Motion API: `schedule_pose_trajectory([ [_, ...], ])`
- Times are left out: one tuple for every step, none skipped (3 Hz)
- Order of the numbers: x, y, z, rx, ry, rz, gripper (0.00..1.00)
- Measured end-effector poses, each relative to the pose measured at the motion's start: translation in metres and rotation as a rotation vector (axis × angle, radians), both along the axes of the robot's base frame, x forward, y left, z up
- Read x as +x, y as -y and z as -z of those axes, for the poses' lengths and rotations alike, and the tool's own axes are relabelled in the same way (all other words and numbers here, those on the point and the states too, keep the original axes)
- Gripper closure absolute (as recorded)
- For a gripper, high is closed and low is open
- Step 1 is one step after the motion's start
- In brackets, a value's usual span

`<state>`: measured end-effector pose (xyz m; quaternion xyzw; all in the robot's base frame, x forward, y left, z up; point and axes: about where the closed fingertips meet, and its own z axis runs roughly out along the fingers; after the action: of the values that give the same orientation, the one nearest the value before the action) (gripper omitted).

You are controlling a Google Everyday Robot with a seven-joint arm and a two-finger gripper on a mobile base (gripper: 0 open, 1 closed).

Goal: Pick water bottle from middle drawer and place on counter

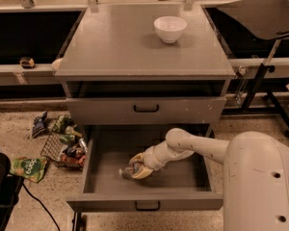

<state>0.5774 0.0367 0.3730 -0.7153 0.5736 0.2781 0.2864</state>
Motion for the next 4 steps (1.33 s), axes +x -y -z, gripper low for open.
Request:
schedule_pose_trajectory([
  [0.0,0.0,-0.003,0.0,0.0,0.0,1.0],
  [-0.004,0.019,-0.027,0.056,0.059,0.037,1.0],
  [-0.014,0.049,-0.091,0.174,0.182,0.081,1.0],
  [-0.017,0.094,-0.137,0.245,0.261,0.129,1.0],
])
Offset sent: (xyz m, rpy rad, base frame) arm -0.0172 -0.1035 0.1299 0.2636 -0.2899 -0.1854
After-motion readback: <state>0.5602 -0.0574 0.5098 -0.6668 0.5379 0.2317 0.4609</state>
